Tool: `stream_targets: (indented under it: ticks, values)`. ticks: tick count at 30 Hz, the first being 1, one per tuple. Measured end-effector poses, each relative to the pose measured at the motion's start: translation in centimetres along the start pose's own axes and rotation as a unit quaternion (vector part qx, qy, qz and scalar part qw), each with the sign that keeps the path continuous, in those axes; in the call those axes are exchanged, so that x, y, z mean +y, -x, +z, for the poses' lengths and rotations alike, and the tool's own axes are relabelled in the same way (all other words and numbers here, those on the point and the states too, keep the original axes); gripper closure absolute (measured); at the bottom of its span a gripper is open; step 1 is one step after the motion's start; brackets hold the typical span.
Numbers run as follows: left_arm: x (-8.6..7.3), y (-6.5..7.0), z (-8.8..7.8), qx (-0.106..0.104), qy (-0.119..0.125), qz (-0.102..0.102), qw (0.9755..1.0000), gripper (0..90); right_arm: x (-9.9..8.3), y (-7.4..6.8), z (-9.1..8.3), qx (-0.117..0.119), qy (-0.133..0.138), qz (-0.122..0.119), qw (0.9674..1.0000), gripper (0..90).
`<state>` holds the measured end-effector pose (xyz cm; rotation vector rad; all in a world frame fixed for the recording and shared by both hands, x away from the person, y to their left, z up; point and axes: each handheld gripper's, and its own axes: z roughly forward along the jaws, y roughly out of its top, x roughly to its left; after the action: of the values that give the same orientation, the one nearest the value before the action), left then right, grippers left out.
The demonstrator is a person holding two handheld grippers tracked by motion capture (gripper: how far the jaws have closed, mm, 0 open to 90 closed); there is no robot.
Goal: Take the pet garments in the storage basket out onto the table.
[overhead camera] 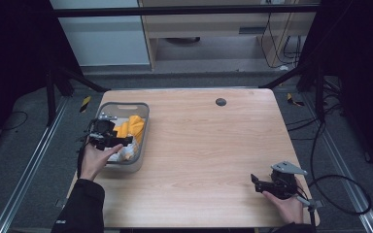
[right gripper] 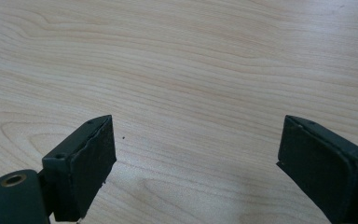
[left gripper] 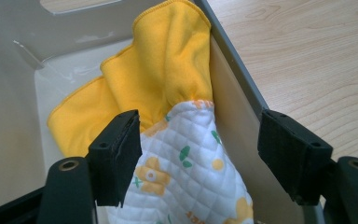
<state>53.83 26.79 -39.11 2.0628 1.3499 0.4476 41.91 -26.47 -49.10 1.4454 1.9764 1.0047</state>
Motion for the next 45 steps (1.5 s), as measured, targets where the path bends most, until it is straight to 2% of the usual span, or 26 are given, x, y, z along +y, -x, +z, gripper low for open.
stream_targets:
  ticks: [14,26,40,45]
  values:
    - [0.2,-0.1,1.1,-0.001,-0.025,-0.004,0.9997,33.5,0.0,0.0,0.0,0.001,-0.001,0.0,1.0,11.4]
    - [-0.1,0.1,2.2,0.009,-0.049,0.0,0.9988,38.2,0.0,0.0,0.0,0.005,-0.004,-0.002,1.0,11.7]
    - [-0.7,0.3,3.3,0.007,-0.072,0.0,0.9974,47.4,-0.1,0.0,0.1,0.005,-0.006,-0.006,1.0,11.7]
    - [-0.8,0.2,3.7,0.009,-0.079,-0.007,0.9968,50.1,-0.1,-0.1,0.2,0.006,-0.01,-0.007,0.9999,11.7]
